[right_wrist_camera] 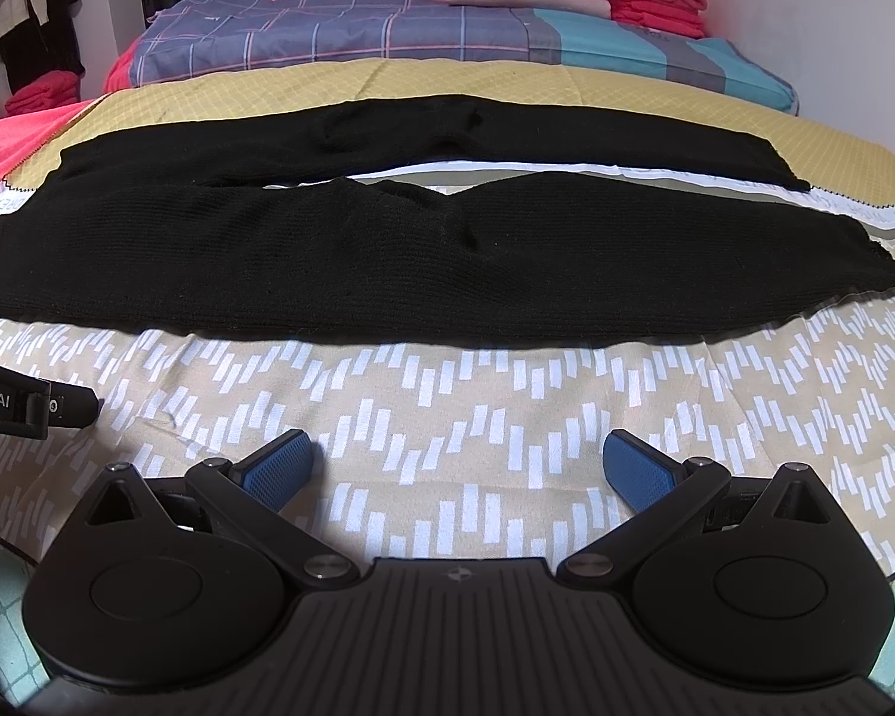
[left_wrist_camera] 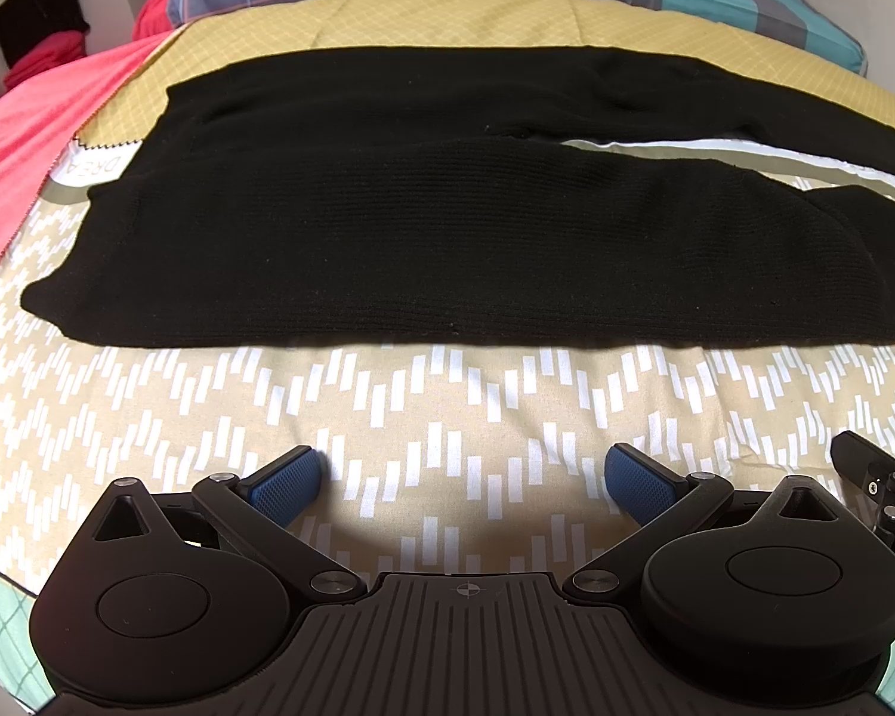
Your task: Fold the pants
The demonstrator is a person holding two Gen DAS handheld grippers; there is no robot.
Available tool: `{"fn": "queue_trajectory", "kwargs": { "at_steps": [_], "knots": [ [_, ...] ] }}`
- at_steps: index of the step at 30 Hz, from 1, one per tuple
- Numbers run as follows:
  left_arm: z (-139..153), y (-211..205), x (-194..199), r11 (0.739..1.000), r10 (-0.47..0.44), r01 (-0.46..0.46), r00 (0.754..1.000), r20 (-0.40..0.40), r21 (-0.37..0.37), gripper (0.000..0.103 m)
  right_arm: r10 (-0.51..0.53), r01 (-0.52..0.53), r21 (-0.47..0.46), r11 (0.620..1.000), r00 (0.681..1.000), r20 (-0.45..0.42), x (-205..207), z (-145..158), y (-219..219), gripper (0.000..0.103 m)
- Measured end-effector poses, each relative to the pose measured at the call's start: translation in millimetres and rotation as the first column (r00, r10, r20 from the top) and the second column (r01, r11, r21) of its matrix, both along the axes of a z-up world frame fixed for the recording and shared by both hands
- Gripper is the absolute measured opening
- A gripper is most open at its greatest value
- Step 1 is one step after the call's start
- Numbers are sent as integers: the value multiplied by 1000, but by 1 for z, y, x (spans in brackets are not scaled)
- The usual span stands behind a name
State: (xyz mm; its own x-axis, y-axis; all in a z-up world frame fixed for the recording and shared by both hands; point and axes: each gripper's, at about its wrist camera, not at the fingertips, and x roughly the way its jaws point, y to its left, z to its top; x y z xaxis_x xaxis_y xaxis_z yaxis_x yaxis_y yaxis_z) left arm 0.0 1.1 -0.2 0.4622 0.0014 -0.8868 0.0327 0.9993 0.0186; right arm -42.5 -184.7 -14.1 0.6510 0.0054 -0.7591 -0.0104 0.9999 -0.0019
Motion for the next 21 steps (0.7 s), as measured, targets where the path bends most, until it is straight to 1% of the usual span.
{"fn": "queue_trajectory", "kwargs": {
  "at_steps": [21],
  "knots": [
    [-2, 0, 1, 1000, -3, 3, 1000, 5, 2, 103, -6, 6, -1, 1000, 1000, 20, -3, 0, 0, 103]
  ]
}}
